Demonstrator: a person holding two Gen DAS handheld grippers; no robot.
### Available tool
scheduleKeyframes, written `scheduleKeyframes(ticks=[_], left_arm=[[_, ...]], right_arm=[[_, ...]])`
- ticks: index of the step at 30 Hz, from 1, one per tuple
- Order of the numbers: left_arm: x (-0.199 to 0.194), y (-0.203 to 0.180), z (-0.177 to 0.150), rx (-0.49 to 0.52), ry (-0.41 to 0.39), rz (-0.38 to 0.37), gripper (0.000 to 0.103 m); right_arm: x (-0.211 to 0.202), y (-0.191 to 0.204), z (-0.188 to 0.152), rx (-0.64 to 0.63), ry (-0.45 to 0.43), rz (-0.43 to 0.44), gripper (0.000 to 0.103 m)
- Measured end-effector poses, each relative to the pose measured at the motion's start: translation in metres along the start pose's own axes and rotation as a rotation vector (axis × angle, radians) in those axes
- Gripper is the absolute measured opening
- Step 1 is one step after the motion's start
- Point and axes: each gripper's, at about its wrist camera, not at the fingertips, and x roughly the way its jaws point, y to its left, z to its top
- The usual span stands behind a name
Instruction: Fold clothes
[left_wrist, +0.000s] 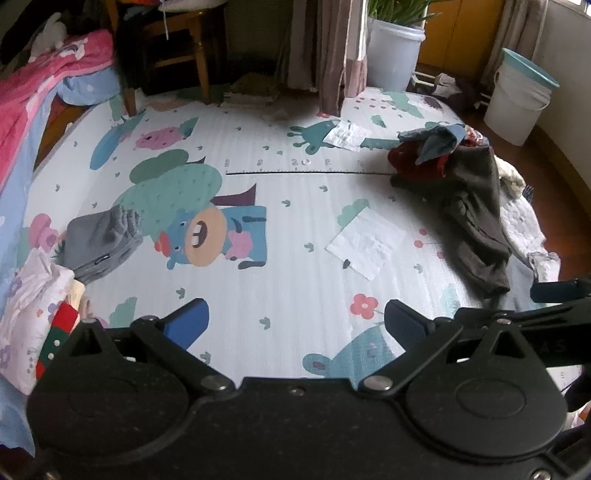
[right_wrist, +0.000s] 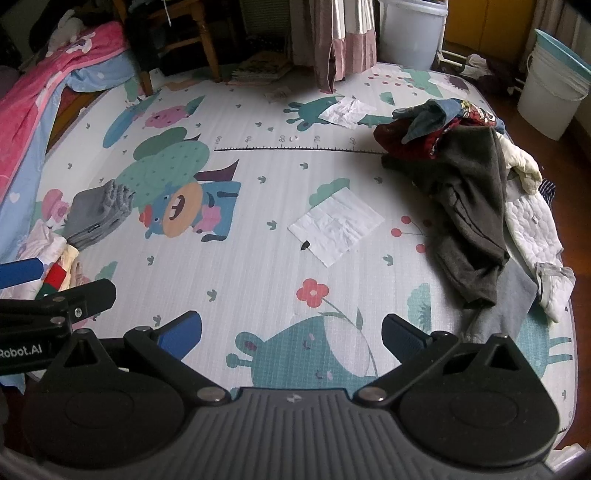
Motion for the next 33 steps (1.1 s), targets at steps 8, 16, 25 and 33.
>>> scheduleKeyframes(ticks=[8, 16, 25, 33], left_arm=[[0.0018, -0.0025, -0.0011, 0.012, -0.001, 0.019, 0.103], [0.0022, -0.0055, -0.0028, 0.018, -0.001, 0.029, 0.102], [0.0014, -0.005, -0.0036, 0.022, -0.001, 0.029, 0.102], [0.0022, -0.004, -0.0026, 0.02, 0.002, 0.026, 0.102]], right_arm=[[0.0016, -0.0013, -0.0008, 0.002, 0.006, 0.0, 0.103], [0.0031, -0.0025, -0.0016, 0.004, 0.012, 0.0, 0.103], [0.0029, -0.0012, -0.0009, 0.006, 0.018, 0.001, 0.103], [0.0026, 0.0011, -0.0024, 0.003, 0.018, -0.001, 0.103]])
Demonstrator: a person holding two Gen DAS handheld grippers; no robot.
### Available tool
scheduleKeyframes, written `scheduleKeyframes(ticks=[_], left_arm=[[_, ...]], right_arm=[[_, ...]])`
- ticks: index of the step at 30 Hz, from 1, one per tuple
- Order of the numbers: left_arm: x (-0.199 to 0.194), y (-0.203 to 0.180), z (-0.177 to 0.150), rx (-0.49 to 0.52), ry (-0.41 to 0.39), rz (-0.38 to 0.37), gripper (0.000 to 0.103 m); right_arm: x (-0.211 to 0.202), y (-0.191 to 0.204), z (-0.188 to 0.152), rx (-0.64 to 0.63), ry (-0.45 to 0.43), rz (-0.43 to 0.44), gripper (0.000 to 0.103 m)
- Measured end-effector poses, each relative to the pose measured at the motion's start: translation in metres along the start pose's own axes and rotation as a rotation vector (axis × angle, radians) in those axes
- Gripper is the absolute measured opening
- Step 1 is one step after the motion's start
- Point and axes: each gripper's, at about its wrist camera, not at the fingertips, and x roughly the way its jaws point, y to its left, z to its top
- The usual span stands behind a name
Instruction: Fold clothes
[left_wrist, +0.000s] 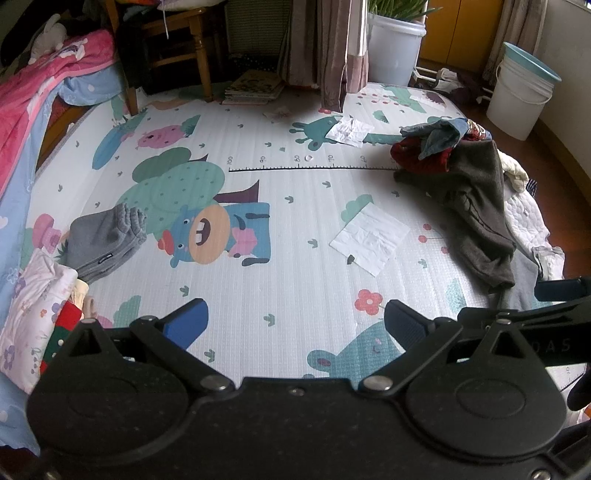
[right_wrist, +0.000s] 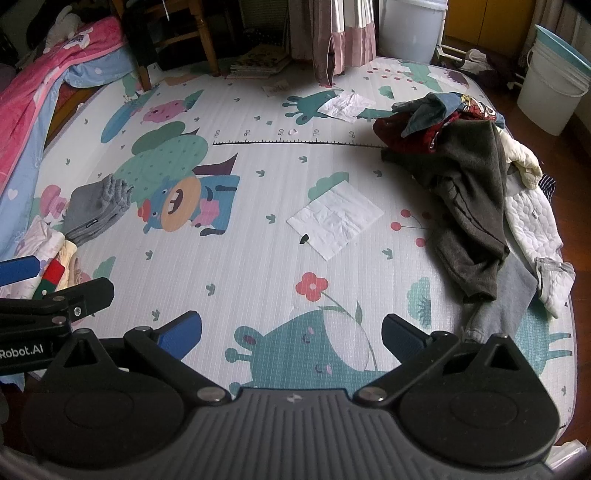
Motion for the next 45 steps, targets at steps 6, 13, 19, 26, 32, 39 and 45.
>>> scheduleKeyframes(ticks=[6, 13, 19, 26, 32, 39, 45], left_arm=[[0.0004, 0.0026, -0.0017, 0.001, 0.0, -0.002, 0.102], [0.0003, 0.0024, 0.0002, 0.002, 0.001, -0.003, 0.102], [0.0007, 0.004, 0.0001, 0.004, 0.001, -0.004, 0.102], [0.0015, 0.0035, 0.0005, 0.005, -0.001, -0.004, 0.102], [0.0014, 0.0032, 0.0012, 0.005, -0.003, -0.003, 0.102], [0.0005, 0.0043, 0.0012, 0.002, -0.009, 0.004, 0.102], [0.0005, -0.0039, 0.0027, 0.018, -0.016, 0.006, 0.102]], right_arm=[[0.0003, 0.0001, -0.0012, 0.002, 0.003, 0.001, 0.103], [-0.0001, 0.0004, -0.0015, 0.003, 0.005, 0.002, 0.103], [-0.0001, -0.0002, -0.001, 0.003, 0.006, 0.003, 0.103], [0.0002, 0.0003, -0.0011, 0.002, 0.007, 0.002, 0.103], [0.0005, -0.0006, -0.0005, 0.005, 0.011, 0.003, 0.103], [0.0027, 0.0003, -0.0032, -0.002, 0.014, 0.0, 0.103], [0.0021, -0.0042, -0.0077, -0.04, -0.014, -0.007, 0.103]])
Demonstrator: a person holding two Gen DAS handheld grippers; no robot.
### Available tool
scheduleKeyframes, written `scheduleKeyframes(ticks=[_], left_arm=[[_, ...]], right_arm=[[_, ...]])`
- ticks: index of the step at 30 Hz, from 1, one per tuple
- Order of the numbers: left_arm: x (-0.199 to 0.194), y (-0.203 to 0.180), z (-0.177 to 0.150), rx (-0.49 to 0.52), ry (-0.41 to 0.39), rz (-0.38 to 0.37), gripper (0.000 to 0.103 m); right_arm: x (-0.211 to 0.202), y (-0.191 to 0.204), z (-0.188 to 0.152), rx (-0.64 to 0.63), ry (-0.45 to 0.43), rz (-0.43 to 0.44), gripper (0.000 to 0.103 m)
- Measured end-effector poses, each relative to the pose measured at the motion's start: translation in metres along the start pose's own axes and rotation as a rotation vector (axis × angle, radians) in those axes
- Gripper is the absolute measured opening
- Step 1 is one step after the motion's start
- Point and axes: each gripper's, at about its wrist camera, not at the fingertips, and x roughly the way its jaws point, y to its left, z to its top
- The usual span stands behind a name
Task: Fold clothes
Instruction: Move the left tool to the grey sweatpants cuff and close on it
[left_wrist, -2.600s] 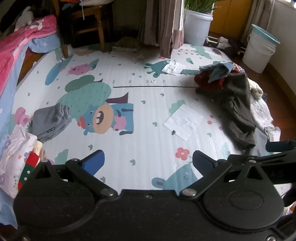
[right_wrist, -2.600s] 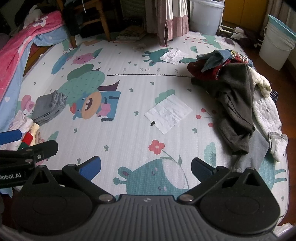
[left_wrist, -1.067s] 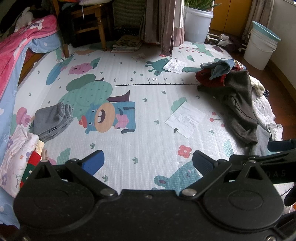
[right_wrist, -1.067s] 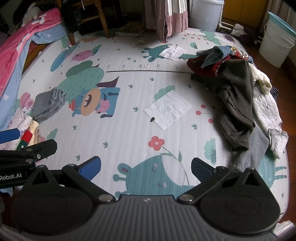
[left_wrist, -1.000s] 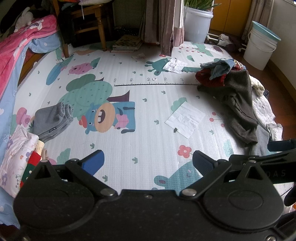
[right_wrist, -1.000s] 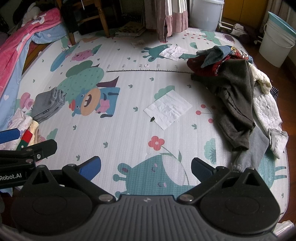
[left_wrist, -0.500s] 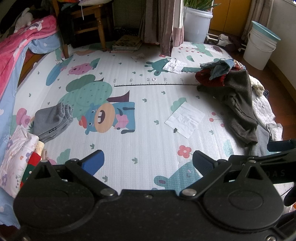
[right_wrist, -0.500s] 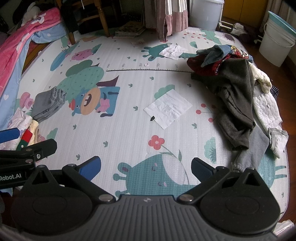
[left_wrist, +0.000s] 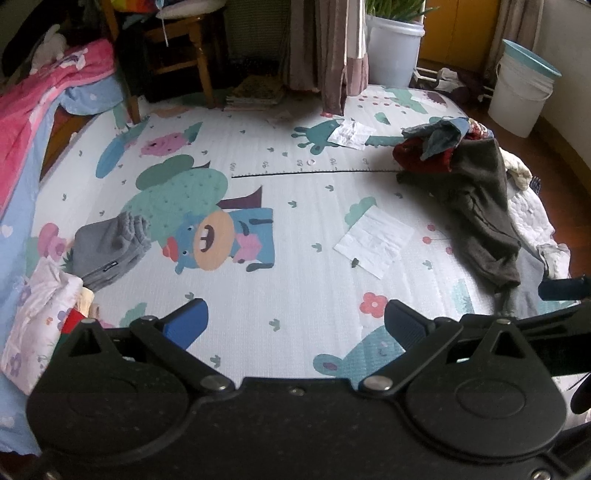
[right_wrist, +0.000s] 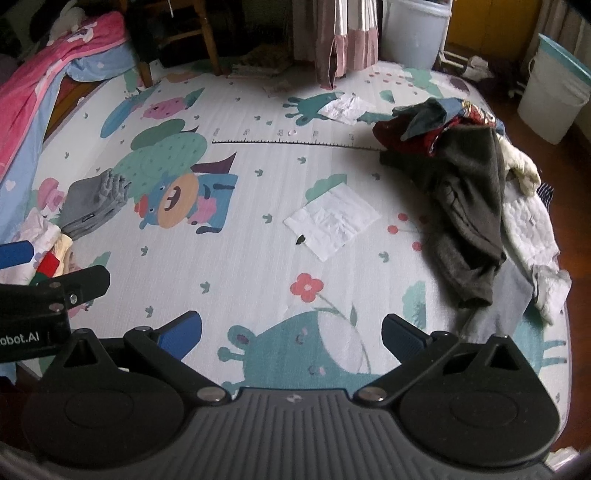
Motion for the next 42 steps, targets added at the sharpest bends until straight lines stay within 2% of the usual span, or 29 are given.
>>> scheduleKeyframes(ticks=[6, 10, 16, 19, 22, 25, 27, 31, 34, 37, 39, 40, 41, 42], left_arm=[[0.008, -0.013, 0.005, -0.038, 0.006, -0.078, 0.102], [0.018, -0.034, 0.005, -0.022, 0.02, -0.122, 0.103], [0.027, -0.077, -0.002, 0.117, -0.069, -0.201, 0.103], [0.038, -0.103, -0.001, 0.2, -0.051, -0.285, 0.103], [0.052, -0.131, 0.002, 0.254, -0.025, -0.382, 0.103], [0.074, -0.163, 0.004, 0.269, -0.004, -0.447, 0.102], [0.092, -0.189, 0.001, 0.308, -0.013, -0.461, 0.102], [0.129, -0.235, -0.014, 0.372, -0.023, -0.53, 0.101], [0.152, -0.256, -0.023, 0.336, -0.028, -0.602, 0.1], [0.173, -0.275, -0.036, 0.351, -0.042, -0.684, 0.099], [0.187, -0.293, -0.047, 0.44, -0.055, -0.705, 0.092], [0.192, -0.3, -0.051, 0.483, -0.064, -0.719, 0.082], [0.198, -0.307, -0.055, 0.527, -0.071, -0.73, 0.076], [0.205, -0.314, -0.058, 0.563, -0.074, -0.732, 0.074]], right_arm=[[0.004, -0.028, 0.007, 0.025, -0.001, 0.063, 0.103], [-0.006, -0.061, 0.024, 0.051, -0.04, 0.074, 0.103], [-0.026, -0.129, 0.046, 0.093, -0.099, 0.101, 0.103], [-0.033, -0.167, 0.052, 0.13, -0.111, 0.122, 0.103], [-0.031, -0.198, 0.054, 0.132, -0.096, 0.077, 0.103], [-0.021, -0.227, 0.051, 0.125, -0.059, -0.016, 0.103], [-0.01, -0.244, 0.045, 0.11, -0.027, -0.092, 0.103], [0.006, -0.282, 0.035, 0.153, 0.033, -0.155, 0.103], [0.012, -0.306, 0.03, 0.199, 0.051, -0.195, 0.103], [0.016, -0.322, 0.025, 0.202, 0.062, -0.236, 0.103], [0.023, -0.33, 0.02, 0.21, 0.086, -0.248, 0.103], [0.027, -0.334, 0.018, 0.216, 0.1, -0.254, 0.103], [0.031, -0.338, 0.015, 0.221, 0.113, -0.259, 0.103], [0.034, -0.342, 0.013, 0.226, 0.127, -0.264, 0.103]])
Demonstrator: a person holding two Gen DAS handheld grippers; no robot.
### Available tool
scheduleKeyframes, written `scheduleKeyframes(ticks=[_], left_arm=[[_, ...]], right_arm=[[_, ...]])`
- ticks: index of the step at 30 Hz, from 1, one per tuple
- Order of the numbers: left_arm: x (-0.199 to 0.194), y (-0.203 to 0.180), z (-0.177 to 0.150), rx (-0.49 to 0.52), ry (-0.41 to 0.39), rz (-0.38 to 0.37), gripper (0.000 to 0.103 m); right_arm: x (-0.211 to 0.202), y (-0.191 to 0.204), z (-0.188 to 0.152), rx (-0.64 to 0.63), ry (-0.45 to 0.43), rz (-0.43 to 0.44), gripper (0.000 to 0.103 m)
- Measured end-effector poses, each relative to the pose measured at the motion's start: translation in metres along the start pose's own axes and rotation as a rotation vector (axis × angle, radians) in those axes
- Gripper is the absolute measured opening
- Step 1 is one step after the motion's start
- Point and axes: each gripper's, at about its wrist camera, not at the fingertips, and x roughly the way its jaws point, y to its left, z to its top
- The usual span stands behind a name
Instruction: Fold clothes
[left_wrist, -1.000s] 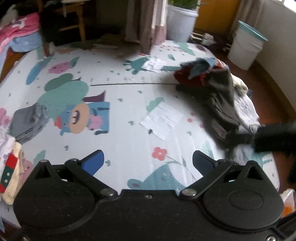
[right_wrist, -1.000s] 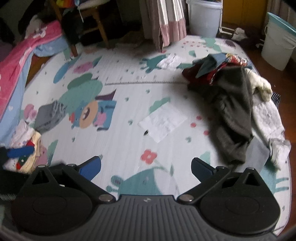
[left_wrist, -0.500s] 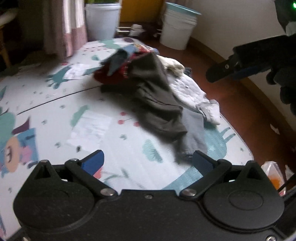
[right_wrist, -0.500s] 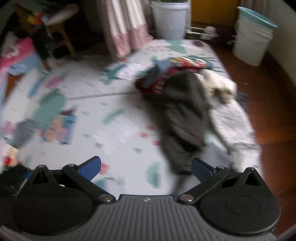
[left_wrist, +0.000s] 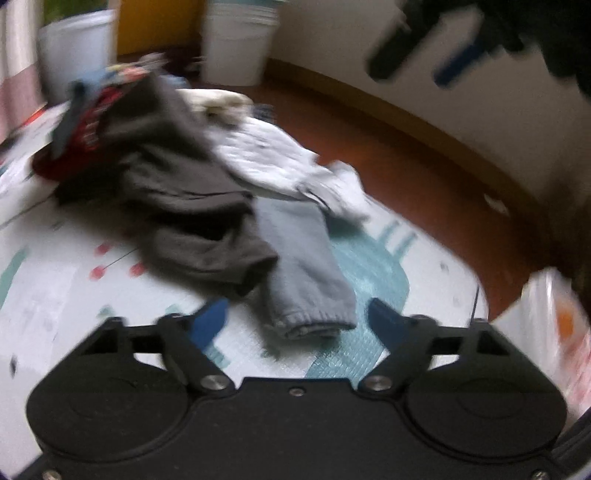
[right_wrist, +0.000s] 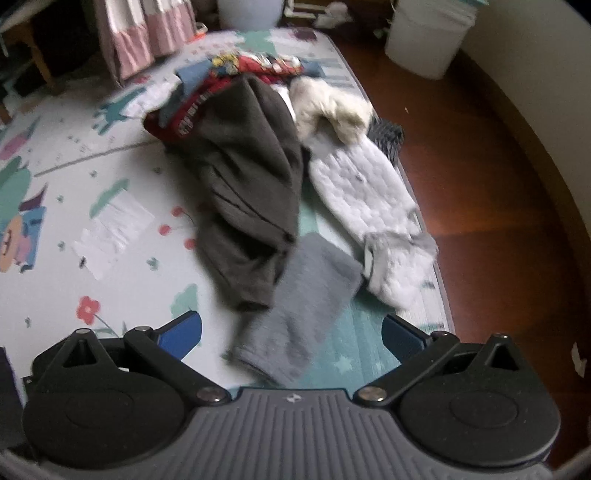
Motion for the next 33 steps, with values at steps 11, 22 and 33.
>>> scheduleKeyframes(ticks=[11, 22, 33], left_arm=[[0.09, -0.008, -0.022, 0.198, 0.064, 0.0, 0.045], [0.131, -0.001, -0.027, 0.192, 0.105, 0.007, 0.035], [0.121, -0.033, -0.009, 0.273, 0.099, -0.015, 0.0]], right_arm=[[0.018, -0.003, 0.002, -0.007, 0.047, -0.018, 0.103], [0.021, 0.009, 0.006, -0.04, 0.054, -0.016, 0.103], [0.007, -0.009, 0.012, 0.026, -0.007, -0.041, 0.103]])
